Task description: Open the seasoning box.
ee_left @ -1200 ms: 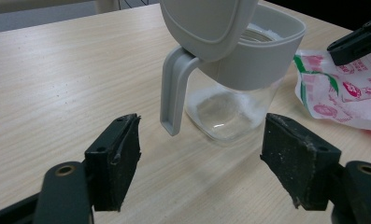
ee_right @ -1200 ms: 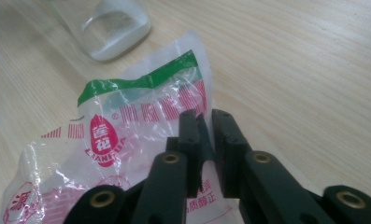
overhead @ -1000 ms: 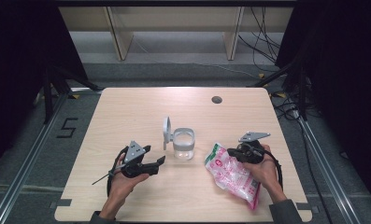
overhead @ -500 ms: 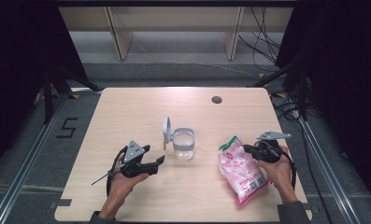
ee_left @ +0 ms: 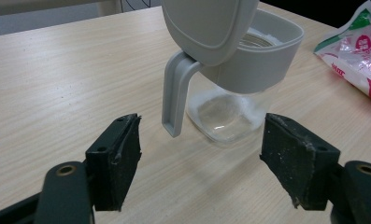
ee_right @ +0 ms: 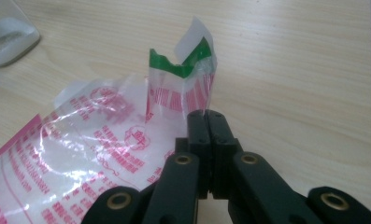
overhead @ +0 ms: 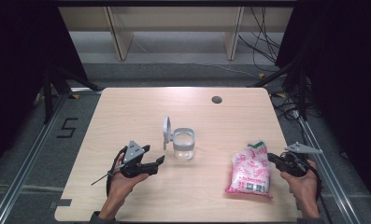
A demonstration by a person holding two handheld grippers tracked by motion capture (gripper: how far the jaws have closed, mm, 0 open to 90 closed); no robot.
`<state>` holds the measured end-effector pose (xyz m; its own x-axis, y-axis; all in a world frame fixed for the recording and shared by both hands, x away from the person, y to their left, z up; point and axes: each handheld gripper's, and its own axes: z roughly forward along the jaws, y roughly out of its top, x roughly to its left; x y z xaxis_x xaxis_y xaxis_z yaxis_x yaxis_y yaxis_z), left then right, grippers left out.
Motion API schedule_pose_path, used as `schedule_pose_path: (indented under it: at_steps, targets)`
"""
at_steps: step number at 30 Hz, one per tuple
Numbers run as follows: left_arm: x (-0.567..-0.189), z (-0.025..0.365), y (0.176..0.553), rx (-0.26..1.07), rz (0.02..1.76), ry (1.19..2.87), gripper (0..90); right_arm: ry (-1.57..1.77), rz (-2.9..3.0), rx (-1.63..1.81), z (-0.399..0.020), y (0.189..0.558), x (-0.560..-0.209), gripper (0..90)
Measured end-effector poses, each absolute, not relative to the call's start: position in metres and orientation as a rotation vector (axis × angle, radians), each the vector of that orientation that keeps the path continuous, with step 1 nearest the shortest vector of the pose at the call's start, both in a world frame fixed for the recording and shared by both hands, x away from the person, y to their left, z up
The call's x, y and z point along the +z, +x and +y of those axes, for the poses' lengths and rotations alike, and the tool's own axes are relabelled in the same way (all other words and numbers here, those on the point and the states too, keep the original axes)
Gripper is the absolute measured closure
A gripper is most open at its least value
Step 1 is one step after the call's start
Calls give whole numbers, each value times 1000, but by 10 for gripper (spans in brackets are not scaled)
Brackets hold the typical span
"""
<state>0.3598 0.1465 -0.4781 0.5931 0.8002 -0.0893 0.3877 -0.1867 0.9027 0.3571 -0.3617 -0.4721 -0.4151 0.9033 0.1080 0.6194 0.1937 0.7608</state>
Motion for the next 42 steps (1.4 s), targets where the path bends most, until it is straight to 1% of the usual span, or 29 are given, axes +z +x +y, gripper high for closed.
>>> schedule_pose_path:
  at_steps: [3,4,6,10,11,14,15,16,18,22,24,25,28,32,34,42]
  targets:
    - [-478,148,359,505,969,1805,280,1503,2078,1085,-365,345,-473,900]
    - [-477,148,359,512,974,1809,280,1441,2091,1086,-370,345,-474,900]
    - [-478,148,360,506,965,1805,279,1533,2059,1098,-369,338,-474,900]
    - [-477,147,360,507,964,1812,279,1501,2043,1104,-376,339,-478,889]
    - [-477,146,359,511,969,1811,280,1563,2017,1143,-373,338,-479,861]
    - [-475,146,357,513,960,1807,280,1578,1978,1122,-374,341,-482,717]
    - [-474,146,358,512,960,1808,280,1556,2008,1118,-377,342,-483,700]
    - [-474,146,358,513,960,1807,280,1612,1964,1142,-374,342,-486,670]
    - [-475,146,358,512,965,1808,280,1618,1953,1135,-376,345,-488,589]
    - [-477,145,359,511,967,1807,280,1691,1964,1165,-369,348,-492,580]
    - [-478,145,359,511,950,1812,280,1627,1987,1138,-370,351,-494,567]
    - [-477,145,359,513,948,1817,280,1681,1981,1138,-366,350,-493,565]
    - [-476,145,359,513,965,1810,279,1656,2021,1127,-366,355,-496,580]
    - [-476,147,359,513,966,1807,279,1710,2002,1143,-362,357,-497,571]
    - [-476,146,360,514,966,1803,279,1645,2035,1131,-362,362,-501,557]
    - [-475,148,359,517,962,1804,277,1676,2064,1127,-354,366,-504,469]
